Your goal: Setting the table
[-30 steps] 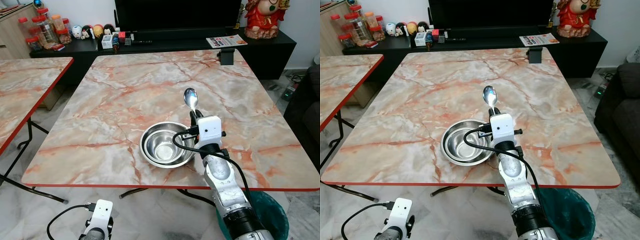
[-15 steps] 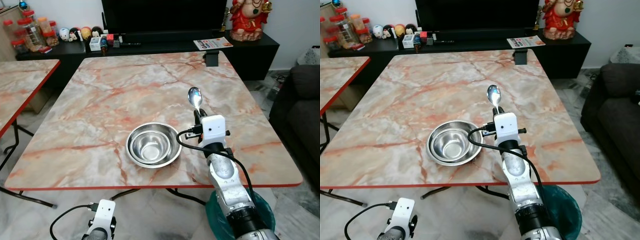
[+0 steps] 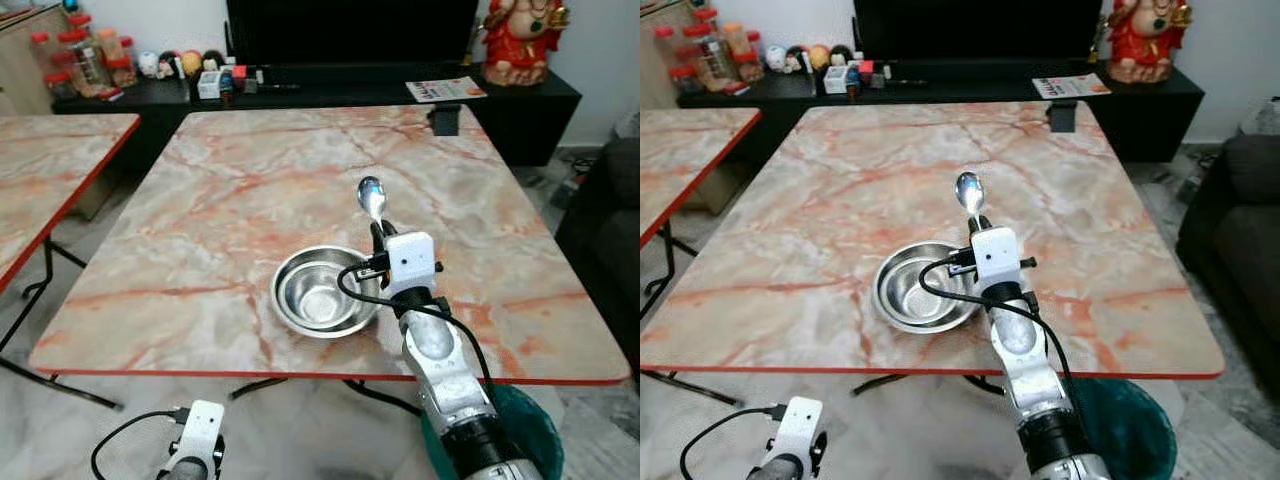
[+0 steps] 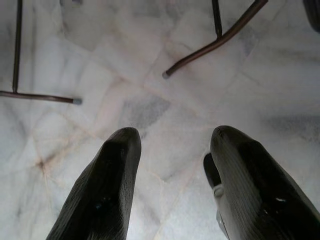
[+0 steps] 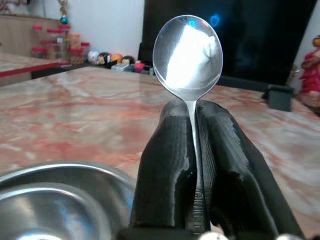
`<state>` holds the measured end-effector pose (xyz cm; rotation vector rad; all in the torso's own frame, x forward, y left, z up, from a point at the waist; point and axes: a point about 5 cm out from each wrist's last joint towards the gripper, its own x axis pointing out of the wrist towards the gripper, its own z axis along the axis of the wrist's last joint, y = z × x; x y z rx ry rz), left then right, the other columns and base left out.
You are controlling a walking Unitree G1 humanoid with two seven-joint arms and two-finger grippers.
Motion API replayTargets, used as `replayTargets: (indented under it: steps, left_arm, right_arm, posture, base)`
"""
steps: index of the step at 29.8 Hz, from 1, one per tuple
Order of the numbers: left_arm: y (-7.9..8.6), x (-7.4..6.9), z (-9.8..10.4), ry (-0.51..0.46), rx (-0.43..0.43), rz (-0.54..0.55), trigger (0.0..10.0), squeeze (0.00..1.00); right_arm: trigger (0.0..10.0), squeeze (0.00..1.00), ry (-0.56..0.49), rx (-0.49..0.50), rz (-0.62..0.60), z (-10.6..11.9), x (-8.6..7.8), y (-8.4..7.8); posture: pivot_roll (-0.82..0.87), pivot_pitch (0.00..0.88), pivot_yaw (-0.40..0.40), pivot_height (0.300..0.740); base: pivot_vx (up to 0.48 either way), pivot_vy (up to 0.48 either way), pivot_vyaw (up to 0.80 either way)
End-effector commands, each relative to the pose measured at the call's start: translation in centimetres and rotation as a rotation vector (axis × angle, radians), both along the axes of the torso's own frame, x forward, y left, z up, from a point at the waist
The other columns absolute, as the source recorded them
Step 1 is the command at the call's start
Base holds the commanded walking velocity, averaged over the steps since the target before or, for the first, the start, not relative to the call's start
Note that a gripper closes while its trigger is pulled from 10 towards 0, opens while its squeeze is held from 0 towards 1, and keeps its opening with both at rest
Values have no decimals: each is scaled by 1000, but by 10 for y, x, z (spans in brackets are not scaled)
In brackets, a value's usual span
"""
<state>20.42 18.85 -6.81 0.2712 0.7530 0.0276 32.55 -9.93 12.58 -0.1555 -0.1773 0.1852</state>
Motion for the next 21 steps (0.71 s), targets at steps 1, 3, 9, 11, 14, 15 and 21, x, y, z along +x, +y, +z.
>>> replayTargets:
  steps: [1, 3, 9, 11, 14, 15, 21]
  left_arm:
    - [-3, -5, -4, 24, 0, -10, 10000, 0]
    - [-3, -5, -3, 23, 0, -11, 10000, 0]
    - [-3, -3, -2, 16, -8, 11, 10000, 0]
    - [-3, -3, -3, 17, -8, 13, 10000, 0]
    - [-4, -4, -4, 22, -11, 13, 10000, 0]
    - [-4, -5, -4, 23, -11, 17, 10000, 0]
    - [0, -10, -6, 38, -5, 24, 10000, 0]
  right_arm:
    - [10000, 0, 5, -8, -1, -1, 0, -3]
    - [10000, 0, 5, -9, 1, -1, 0, -3]
    - [10000, 0, -2, -8, -3, 2, 2, -4]
    - [10000, 0, 0, -8, -8, 2, 2, -5]
    - [10000, 0, 1, -8, -10, 1, 2, -6]
    - [10000, 0, 2, -7, -10, 1, 1, -6]
    - [10000, 0, 26, -7, -12, -7, -2, -5]
  posture:
    - [-14, 0, 41, 740]
    - [-15, 0, 38, 740]
    - [-18, 0, 32, 740]
    - [-18, 0, 32, 740]
    - [-22, 0, 34, 740]
    - [-23, 0, 34, 740]
    - [-26, 0, 34, 740]
  base:
    - [0, -450, 0]
    - [0, -412, 0]
    - [0, 0, 0]
    - [0, 0, 0]
    - [0, 0, 0]
    - [0, 0, 0]
    - [0, 0, 0]
